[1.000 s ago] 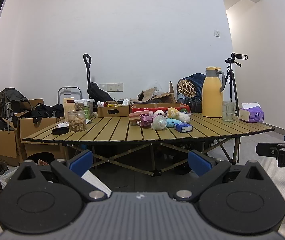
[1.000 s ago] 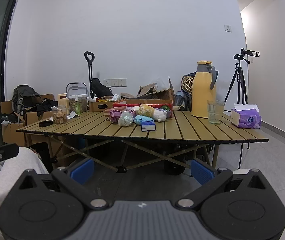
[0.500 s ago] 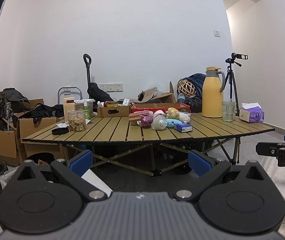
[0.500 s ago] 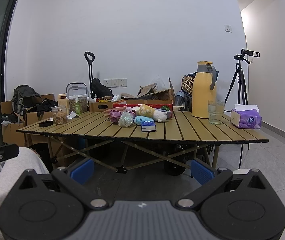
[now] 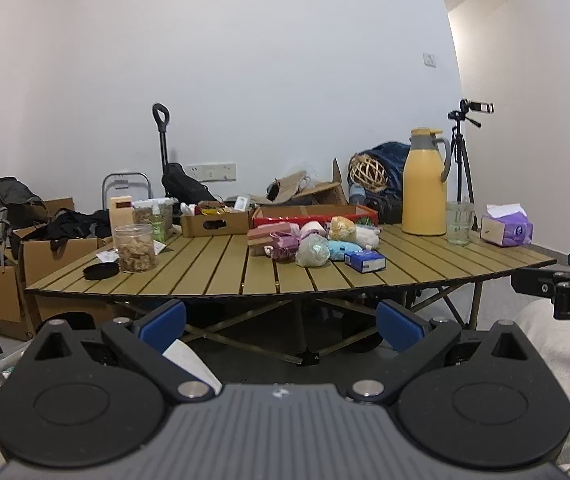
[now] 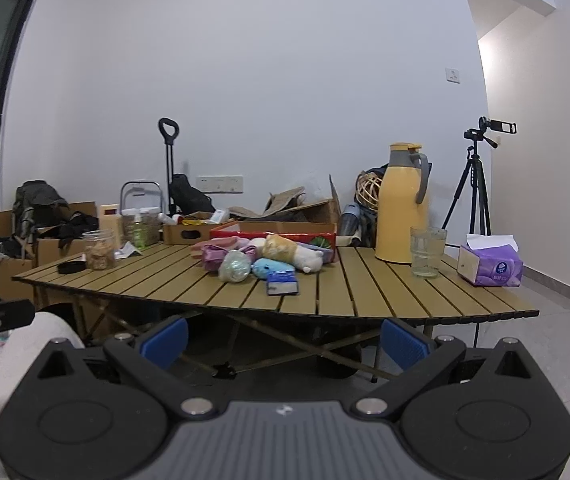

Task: Organize soft objects
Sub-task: 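Reach the right gripper to the pink sponge and grasp it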

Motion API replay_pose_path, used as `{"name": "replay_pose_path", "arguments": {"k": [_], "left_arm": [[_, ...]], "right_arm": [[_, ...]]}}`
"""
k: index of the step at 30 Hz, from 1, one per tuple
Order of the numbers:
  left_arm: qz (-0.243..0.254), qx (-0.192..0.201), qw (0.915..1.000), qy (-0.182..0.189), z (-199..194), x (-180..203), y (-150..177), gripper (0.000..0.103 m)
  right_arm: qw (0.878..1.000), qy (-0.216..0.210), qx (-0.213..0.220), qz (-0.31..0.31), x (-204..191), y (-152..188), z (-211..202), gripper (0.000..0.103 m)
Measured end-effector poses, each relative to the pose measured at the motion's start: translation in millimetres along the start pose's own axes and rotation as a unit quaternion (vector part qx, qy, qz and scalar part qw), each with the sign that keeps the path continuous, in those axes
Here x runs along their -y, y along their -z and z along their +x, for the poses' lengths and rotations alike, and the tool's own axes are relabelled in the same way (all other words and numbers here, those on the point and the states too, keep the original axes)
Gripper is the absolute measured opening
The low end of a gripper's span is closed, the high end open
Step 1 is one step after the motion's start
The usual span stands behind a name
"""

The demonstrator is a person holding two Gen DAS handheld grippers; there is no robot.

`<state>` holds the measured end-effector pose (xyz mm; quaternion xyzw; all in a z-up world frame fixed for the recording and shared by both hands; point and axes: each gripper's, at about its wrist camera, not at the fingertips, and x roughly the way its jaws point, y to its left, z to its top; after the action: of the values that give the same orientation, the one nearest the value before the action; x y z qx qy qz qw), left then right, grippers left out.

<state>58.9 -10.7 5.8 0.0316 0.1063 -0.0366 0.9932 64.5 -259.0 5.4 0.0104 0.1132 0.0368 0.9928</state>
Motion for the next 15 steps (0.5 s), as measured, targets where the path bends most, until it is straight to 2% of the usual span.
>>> {"name": "replay_pose_path", "arguments": {"k": [6,10,15], "left_arm": [[-0.003,-0.023,0.9997,0.005,55,-6,-5,0.103],[-0.003,-0.037,0.9993,0.0,103,-11,-15,0.103],[0.003,-0.01,0.9999,-0.01,186,-22,-50,0.103]], "right_arm": [[1.0,0.003,-0.02,-0.008,5,-2,54,0.103],[0.999,-0.012,-0.027,-0.015,5,-8,98,0.103],[0.999,-0.035,-0.004,-0.007,4,-33,169,0.103]]}}
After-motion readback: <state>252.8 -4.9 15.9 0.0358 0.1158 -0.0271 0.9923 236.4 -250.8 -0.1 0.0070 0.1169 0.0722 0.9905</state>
